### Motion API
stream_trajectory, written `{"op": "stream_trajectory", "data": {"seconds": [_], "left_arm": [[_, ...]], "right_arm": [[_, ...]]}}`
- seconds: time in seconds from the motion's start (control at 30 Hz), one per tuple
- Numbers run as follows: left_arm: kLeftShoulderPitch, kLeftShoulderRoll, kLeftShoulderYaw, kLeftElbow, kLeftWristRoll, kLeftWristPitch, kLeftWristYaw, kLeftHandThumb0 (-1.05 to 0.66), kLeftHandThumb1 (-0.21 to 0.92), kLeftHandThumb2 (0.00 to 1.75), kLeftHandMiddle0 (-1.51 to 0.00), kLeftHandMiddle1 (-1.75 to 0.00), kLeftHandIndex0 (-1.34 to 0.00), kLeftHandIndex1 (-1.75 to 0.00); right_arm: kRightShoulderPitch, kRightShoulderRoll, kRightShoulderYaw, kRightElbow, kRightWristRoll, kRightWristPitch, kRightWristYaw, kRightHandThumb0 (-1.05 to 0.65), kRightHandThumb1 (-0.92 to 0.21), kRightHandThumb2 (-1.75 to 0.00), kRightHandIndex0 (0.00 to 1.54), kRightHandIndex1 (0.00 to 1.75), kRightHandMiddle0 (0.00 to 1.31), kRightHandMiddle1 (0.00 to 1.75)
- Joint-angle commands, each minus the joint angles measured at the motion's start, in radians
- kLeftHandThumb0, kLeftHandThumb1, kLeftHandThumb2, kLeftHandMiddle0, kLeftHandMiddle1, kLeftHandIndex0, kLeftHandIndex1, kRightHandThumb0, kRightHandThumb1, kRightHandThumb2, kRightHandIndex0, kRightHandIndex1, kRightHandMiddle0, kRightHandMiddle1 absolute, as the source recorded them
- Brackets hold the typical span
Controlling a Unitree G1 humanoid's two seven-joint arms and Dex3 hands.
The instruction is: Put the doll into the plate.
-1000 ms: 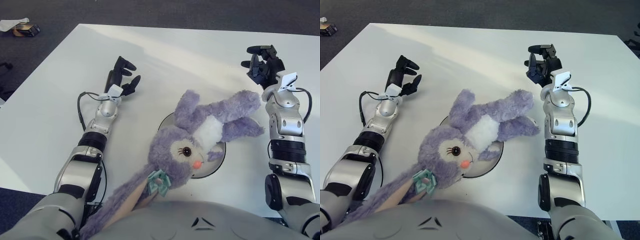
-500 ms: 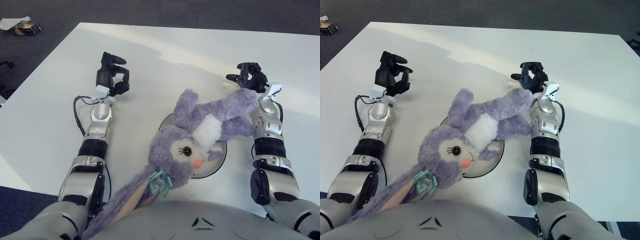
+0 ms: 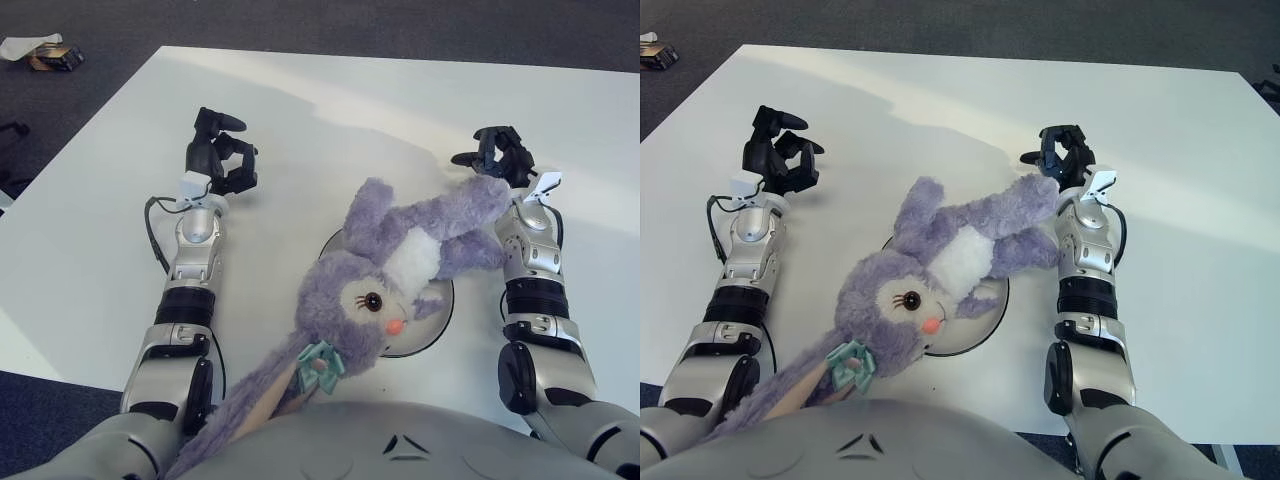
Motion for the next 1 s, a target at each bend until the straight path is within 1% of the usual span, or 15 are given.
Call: {"op": "stream_trajectory", "data": {"seconds": [0.0,0.17,0.3,0.43,0.57,0.8,0.97], "left_arm": [[0.017,-0.015,0.006,-0.01,0.0,0.0,-0.008,-0.01,0.32,1.25,-0.73,-1.51,-0.39,-1.75],[0.026,-0.033,0.003,-0.016,0.014,-0.011,-0.003,-0.01,0.26,1.34,-0.74,-1.58,-0.42,-1.75],[0.031,-0.044,0.003,-0.021,0.016,-0.01,-0.007,-0.01,0.23,1.38,-0.74,-1.62,-0.44,-1.75],[0.042,-0.058,0.003,-0.043,0.001,0.019,-0.021,-0.01,0.21,1.43,-0.74,-1.67,-0.45,-1.75],[0.048,-0.067,0.004,-0.061,-0.003,0.04,-0.027,-0.01,0.19,1.47,-0.73,-1.73,-0.45,-1.75],[0.062,-0.075,0.005,-0.09,-0.025,0.079,-0.057,-0.01,0.14,1.54,-0.77,-1.74,-0.49,-1.75],[0.069,-0.069,0.006,-0.101,-0.049,0.089,-0.104,-0.01,0.17,1.5,-0.75,-1.73,-0.46,-1.75]], "right_arm": [[0.009,-0.022,0.008,0.053,-0.018,-0.005,0.002,-0.38,-0.73,-0.78,0.59,1.61,0.31,1.75],[0.0,-0.048,0.02,0.131,-0.042,-0.027,0.011,-0.39,-0.66,-0.88,0.65,1.68,0.36,1.75],[-0.012,-0.071,0.033,0.182,-0.064,-0.061,0.019,-0.39,-0.63,-0.91,0.67,1.7,0.38,1.75],[-0.021,-0.09,0.042,0.229,-0.076,-0.099,0.022,-0.4,-0.61,-0.95,0.72,1.73,0.39,1.75],[-0.021,-0.098,0.05,0.249,-0.084,-0.126,0.017,-0.41,-0.58,-0.99,0.75,1.74,0.42,1.75],[-0.006,-0.111,0.076,0.266,-0.125,-0.179,0.007,-0.42,-0.53,-1.05,0.83,1.75,0.45,1.75],[0.015,-0.121,0.095,0.271,-0.16,-0.219,-0.014,-0.43,-0.5,-1.08,0.88,1.75,0.47,1.75]]}}
